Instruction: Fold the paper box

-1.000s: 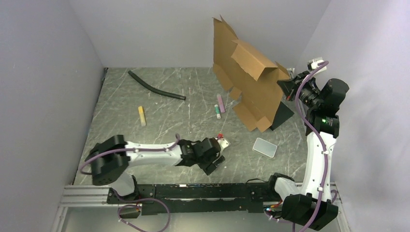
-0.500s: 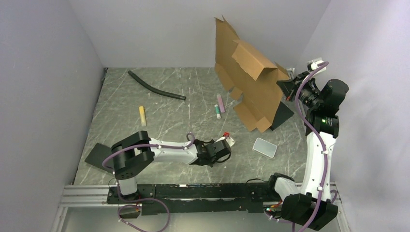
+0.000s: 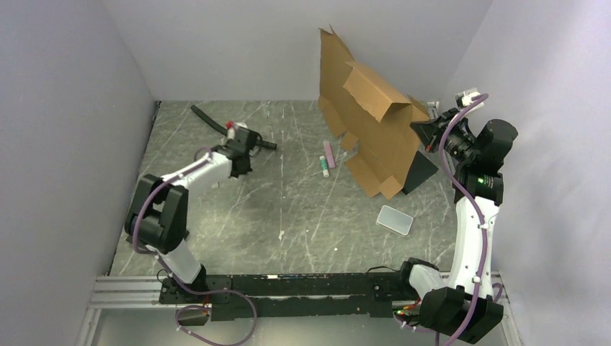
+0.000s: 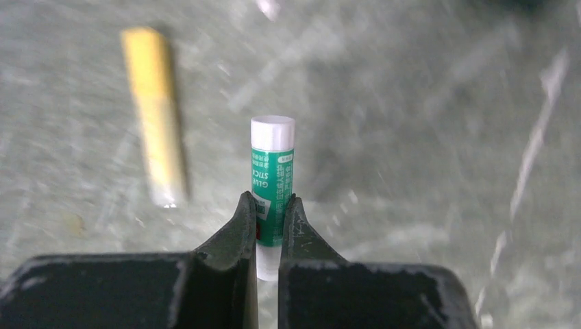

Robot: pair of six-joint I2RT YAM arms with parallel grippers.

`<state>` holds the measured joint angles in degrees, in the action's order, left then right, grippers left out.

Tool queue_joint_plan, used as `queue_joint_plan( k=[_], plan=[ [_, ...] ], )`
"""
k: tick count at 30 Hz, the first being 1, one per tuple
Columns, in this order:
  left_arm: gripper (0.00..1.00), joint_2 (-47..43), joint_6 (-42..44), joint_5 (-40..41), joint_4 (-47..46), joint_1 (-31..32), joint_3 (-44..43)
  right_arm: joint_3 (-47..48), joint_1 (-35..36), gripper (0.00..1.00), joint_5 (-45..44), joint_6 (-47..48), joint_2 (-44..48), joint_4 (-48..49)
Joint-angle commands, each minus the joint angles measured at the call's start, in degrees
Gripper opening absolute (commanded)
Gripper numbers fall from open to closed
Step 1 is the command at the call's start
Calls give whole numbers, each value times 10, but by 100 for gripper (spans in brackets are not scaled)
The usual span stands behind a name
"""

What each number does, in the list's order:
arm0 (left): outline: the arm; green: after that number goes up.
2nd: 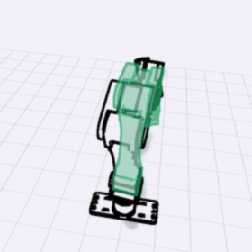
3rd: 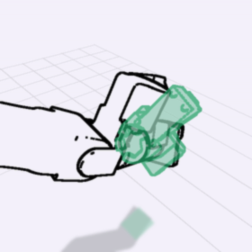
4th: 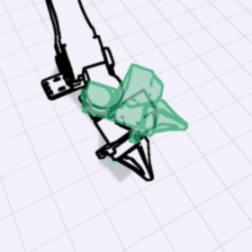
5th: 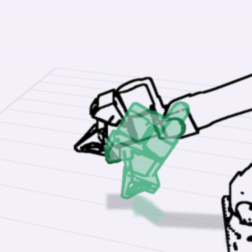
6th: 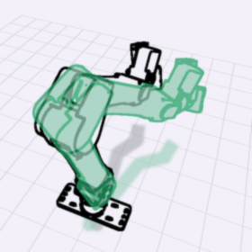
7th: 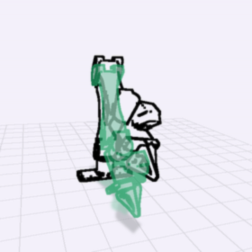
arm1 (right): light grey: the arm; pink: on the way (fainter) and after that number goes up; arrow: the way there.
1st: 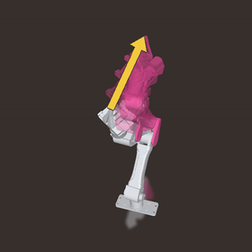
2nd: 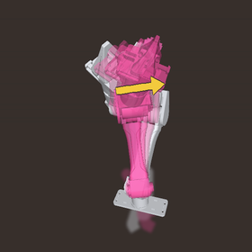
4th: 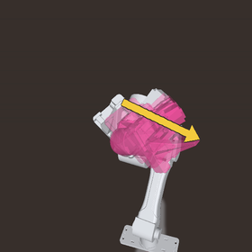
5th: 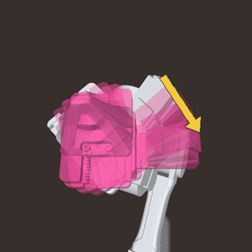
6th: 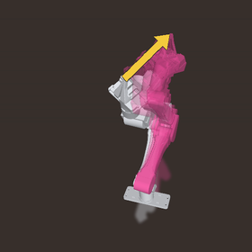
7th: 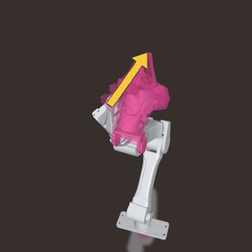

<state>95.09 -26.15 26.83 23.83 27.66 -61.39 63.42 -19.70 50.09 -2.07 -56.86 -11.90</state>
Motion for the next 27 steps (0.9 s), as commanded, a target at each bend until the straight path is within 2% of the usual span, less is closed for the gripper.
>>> queue_joint_plan(
  k=[1,4,7,14,18,23,25,27],
  plan=[
    [0,40,7,-18,-15,-95,-93,1,-3,0,17,-11,15,59],
    [0,106,24,-67,4,-147,-173,-4,-3,0,22,-12,17,64],
    [0,141,51,-70,3,-159,-214,-8,-3,0,26,-17,20,70],
    [6,217,43,-92,26,-190,-272,-9,-3,0,31,-19,19,72],
    [46,234,40,-92,26,-197,-286,-10,-3,0,31,-15,21,69],
    [65,179,24,-123,65,-201,-309,-8,-3,0,42,14,24,44],
    [69,119,33,-189,55,-202,-286,-4,-2,0,55,39,26,29],
    [74,38,63,-292,19,-201,-232,4,-2,0,69,70,28,8]
  ],
)
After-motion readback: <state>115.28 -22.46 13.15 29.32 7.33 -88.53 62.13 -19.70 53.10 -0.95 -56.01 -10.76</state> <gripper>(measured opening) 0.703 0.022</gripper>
